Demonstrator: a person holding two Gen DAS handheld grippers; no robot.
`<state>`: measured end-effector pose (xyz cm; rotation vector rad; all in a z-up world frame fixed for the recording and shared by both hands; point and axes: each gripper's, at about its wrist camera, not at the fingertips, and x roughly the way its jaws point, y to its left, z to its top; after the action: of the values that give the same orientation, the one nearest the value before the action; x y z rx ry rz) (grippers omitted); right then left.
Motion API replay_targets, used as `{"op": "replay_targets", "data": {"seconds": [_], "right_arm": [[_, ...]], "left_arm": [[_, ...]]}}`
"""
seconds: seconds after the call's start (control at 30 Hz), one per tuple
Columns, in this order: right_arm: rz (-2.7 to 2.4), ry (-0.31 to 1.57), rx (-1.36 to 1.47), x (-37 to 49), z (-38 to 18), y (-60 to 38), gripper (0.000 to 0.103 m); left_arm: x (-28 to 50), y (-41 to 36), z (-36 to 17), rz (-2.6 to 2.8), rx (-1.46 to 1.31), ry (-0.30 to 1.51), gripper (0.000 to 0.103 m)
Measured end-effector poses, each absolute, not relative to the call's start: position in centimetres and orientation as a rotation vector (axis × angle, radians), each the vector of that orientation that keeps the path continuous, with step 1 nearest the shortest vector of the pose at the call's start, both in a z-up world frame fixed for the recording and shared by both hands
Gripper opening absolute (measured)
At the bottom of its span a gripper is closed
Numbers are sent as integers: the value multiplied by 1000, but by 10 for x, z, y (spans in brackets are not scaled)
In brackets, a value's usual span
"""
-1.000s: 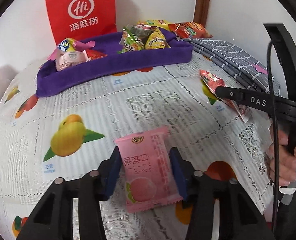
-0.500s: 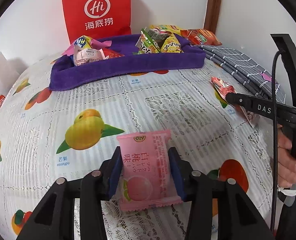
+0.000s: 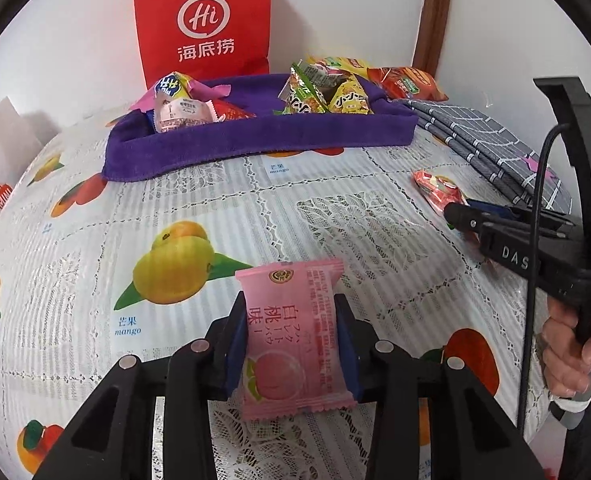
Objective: Organize snacks
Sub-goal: 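Grasp and lift the pink peach candy packet from the sheet with the left tool, then carry the peach packet with the left tool while the right tool carries the Lotso stick to the towel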
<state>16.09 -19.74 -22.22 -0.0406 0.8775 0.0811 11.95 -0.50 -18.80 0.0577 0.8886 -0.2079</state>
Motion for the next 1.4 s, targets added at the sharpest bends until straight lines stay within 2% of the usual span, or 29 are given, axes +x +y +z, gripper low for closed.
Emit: {"op": "replay_targets", "data": {"seconds": [0.83, 1.4], "right_arm": [[98, 878, -8, 161, -220, -199, 20], [134, 851, 81, 162, -208, -206, 19]], "left_arm": [[118, -7, -189, -199, 71, 878, 36], [141, 21, -180, -249, -64, 935, 35]]}}
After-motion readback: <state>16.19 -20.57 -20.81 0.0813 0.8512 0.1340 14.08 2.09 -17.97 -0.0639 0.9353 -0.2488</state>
